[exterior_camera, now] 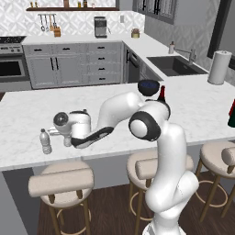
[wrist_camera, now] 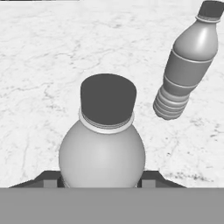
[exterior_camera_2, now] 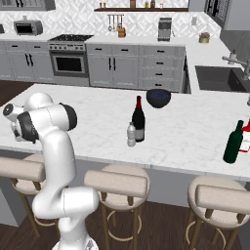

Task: Move the plastic bottles in the middle to the plastics group, and the glass bottles in the middle to the glass group.

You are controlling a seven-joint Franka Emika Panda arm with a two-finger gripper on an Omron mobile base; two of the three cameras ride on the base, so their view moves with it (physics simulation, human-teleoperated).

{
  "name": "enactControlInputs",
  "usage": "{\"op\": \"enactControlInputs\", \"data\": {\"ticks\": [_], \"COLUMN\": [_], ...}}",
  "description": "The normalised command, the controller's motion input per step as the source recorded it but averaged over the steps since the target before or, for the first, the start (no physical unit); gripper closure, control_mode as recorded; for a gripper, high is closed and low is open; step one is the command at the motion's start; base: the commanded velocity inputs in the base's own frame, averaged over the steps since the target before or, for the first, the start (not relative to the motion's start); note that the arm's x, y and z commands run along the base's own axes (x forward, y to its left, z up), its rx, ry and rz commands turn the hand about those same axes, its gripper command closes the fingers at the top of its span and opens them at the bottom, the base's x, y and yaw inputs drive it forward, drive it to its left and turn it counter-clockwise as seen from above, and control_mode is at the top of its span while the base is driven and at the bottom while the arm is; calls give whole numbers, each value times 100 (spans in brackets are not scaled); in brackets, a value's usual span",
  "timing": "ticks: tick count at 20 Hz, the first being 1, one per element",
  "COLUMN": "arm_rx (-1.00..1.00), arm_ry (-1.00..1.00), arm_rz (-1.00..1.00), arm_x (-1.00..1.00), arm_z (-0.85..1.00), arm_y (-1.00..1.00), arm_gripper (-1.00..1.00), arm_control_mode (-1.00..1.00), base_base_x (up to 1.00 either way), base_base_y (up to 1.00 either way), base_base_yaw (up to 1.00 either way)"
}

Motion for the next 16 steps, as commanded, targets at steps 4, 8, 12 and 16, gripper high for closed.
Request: {"op": "enactControlInputs", "data": {"ticks": [4, 8, 12, 16], "arm_rx": [-2, 0, 3, 4], "arm_ry": [-4, 0, 2, 0], "arm_rz": [-4, -3, -2, -1], "arm_x": [5, 5, 10, 0], "arm_z": [-2, -16, -13, -10], "arm_y": [0, 0, 0, -3], "arm_gripper": [100, 100, 100, -100], "arm_control_mode": [-100, -100, -100, -100], "base_base_x": [0, 0, 0, 0], "base_base_y": [0, 0, 0, 0], "base_base_yaw": [0, 0, 0, 0]}}
